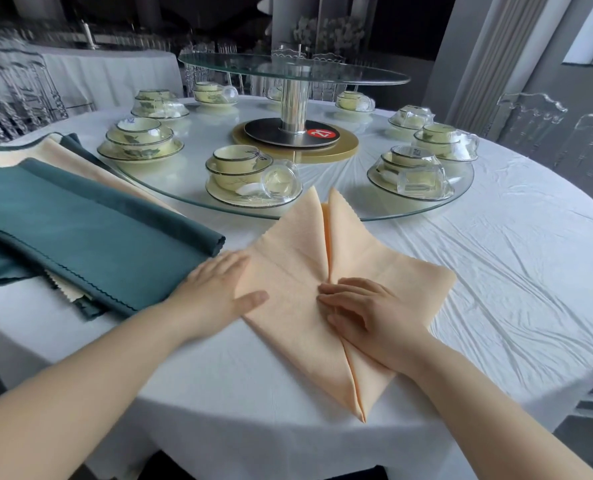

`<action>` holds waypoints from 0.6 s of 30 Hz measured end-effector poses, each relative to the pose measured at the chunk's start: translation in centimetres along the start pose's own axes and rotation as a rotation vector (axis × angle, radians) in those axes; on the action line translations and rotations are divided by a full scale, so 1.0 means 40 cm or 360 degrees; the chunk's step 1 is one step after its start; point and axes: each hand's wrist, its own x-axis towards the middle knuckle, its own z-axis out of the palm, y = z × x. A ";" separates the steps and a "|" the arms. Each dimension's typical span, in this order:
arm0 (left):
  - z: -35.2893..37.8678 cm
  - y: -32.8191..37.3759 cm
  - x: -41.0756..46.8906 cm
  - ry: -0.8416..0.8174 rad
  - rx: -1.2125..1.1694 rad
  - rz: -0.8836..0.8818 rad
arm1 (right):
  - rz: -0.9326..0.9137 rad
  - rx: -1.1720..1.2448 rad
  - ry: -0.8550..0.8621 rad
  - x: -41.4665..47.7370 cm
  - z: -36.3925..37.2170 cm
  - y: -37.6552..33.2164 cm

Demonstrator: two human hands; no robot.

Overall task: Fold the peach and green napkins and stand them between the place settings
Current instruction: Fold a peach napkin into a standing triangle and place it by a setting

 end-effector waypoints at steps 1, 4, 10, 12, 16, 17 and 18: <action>-0.007 -0.013 0.006 0.0059 -0.0047 -0.0046 | 0.0011 0.0017 -0.0009 0.000 -0.002 0.000; -0.004 -0.012 0.003 0.0345 -0.0049 0.0028 | 0.0046 0.0045 -0.0038 -0.001 -0.006 -0.006; 0.041 0.118 -0.076 0.0208 -0.0122 0.0213 | 0.0082 0.0090 -0.0008 -0.002 -0.011 -0.016; 0.058 0.140 -0.095 0.0155 -0.0115 0.0220 | 0.0075 0.0091 0.0006 -0.003 -0.011 -0.017; 0.070 0.165 -0.129 0.0171 -0.0090 0.0293 | 0.0041 0.0083 0.0028 -0.004 -0.006 -0.016; 0.073 0.174 -0.137 0.0175 -0.0093 0.0321 | 0.0045 0.0092 0.0027 -0.004 -0.007 -0.015; 0.077 0.183 -0.144 0.0169 -0.0094 0.0352 | 0.0052 0.0106 0.0022 -0.003 -0.008 -0.014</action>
